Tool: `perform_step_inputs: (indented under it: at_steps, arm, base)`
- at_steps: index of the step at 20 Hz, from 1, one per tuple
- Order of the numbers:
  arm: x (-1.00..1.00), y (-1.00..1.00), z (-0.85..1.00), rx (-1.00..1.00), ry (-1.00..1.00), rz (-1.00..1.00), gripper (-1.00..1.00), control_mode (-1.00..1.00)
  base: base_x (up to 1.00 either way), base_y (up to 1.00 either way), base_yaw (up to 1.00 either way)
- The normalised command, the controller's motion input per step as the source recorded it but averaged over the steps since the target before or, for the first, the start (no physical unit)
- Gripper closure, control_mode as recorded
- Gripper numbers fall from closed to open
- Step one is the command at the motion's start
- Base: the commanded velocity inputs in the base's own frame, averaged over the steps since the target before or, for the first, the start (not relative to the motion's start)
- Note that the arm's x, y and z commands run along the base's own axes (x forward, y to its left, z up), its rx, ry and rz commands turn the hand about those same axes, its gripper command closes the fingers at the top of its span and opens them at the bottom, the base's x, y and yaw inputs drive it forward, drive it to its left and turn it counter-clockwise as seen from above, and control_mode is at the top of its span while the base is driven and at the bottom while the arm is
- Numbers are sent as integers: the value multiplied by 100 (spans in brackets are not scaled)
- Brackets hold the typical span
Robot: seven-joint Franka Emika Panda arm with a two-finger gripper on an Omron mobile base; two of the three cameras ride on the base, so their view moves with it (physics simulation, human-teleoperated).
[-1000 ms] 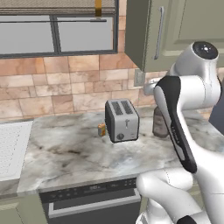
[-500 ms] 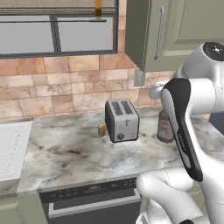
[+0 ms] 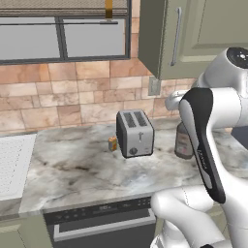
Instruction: Move the drinks to the dining counter.
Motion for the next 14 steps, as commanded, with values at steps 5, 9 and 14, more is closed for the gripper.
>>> perform_step_inputs:
  at_steps: [5, 9, 14]
  arm:
    - [0, 0, 0, 0, 0, 0, 100, -100]
    - [0, 0, 0, 0, 0, 0, 100, -100]
    - [0, 0, 0, 0, 0, 0, 100, -100]
  base:
    - [0, 0, 0]
    - [0, 0, 0]
    - [0, 0, 0]
